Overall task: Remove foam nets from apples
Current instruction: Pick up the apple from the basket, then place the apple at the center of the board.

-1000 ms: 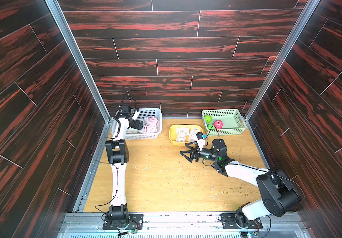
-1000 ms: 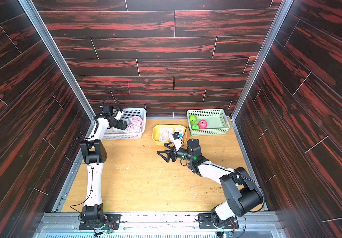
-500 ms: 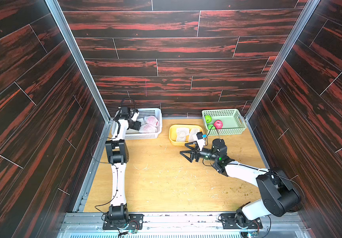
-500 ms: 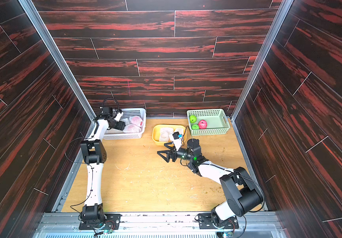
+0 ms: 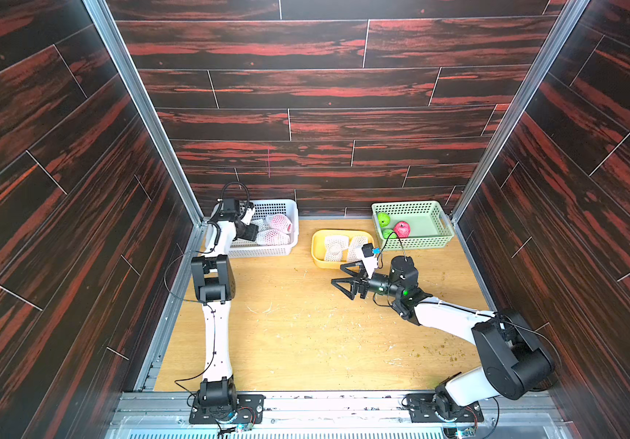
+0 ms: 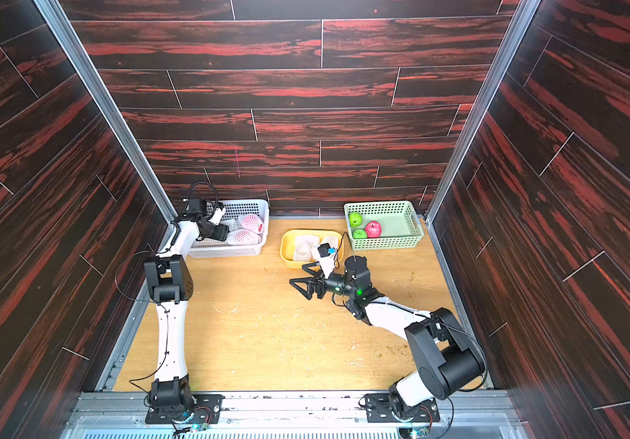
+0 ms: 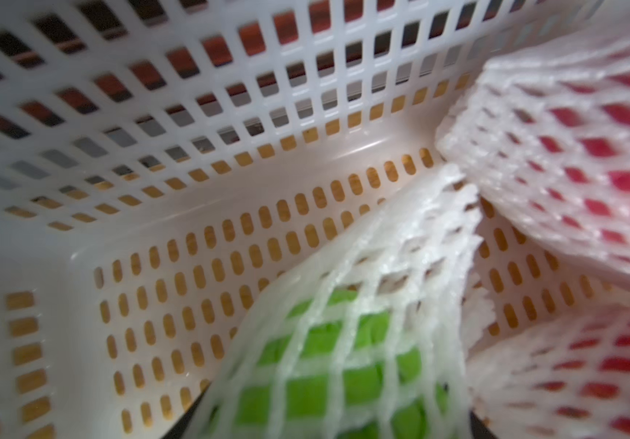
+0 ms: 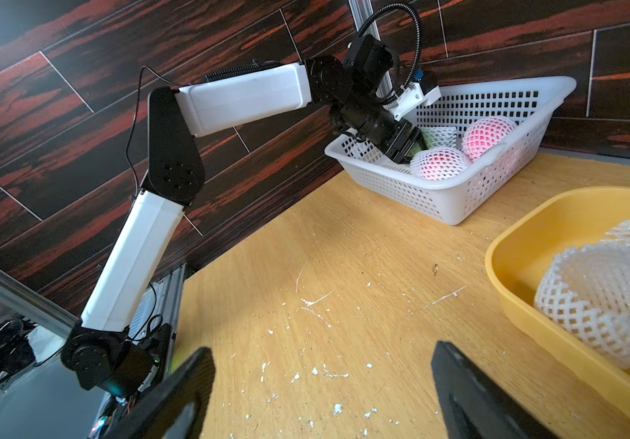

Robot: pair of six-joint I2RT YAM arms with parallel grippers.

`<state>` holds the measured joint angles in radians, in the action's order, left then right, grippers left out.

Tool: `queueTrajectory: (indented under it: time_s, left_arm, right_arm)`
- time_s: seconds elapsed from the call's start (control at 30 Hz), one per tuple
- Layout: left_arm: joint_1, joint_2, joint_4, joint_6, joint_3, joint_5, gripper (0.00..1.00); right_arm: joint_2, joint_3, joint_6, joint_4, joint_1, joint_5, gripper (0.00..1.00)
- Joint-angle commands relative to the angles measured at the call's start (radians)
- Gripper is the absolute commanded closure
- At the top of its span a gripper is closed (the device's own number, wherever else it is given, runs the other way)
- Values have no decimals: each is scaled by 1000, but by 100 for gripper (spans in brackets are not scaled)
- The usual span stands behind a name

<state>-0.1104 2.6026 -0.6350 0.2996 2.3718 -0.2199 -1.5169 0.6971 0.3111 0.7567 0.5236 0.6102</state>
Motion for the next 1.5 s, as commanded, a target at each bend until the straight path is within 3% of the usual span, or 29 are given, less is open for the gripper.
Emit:
queueTrajectory:
  time_s: [0.0,0.23,0.37,0.6,0.77,0.9,1.07,1.23,1.33,1.47]
  left_arm:
    - [-6,-133,33,-17,-28,-10,57]
    - [-6,-252,91,-67,-122,-33,57]
    - [-6,-387,137,-112,-249,-56,57]
    - [57,-813,407,-244,-751,-140,55]
    - [204,-1116,623,-373,-1145,-100,55]
    - [333,-1246,821,-501,-1403,-145,54]
    - [524,-1296,723,-468,-1525,-72,54]
    - [685,-1220,585,-412,-1547,40,54]
    - [726,-1140,437,-389,-1473,92,55]
    - [742,-1051,391,-375,-1422,97,51]
  right_arm:
    - [-5,12,4,-5,5,11,7]
    - [1,12,6,-2,6,11,7]
    - [22,18,-3,-32,4,-8,7]
    - [79,30,-17,-87,-8,-58,7]
    - [127,-12,15,-33,-33,-93,7]
    - [153,-33,93,-11,-74,-86,7]
    - [188,-71,81,-37,-103,-107,7]
    - [202,-115,40,-50,-112,-127,7]
    - [198,-134,17,-54,-114,-125,7]
    - [196,-193,3,6,-112,-154,7]
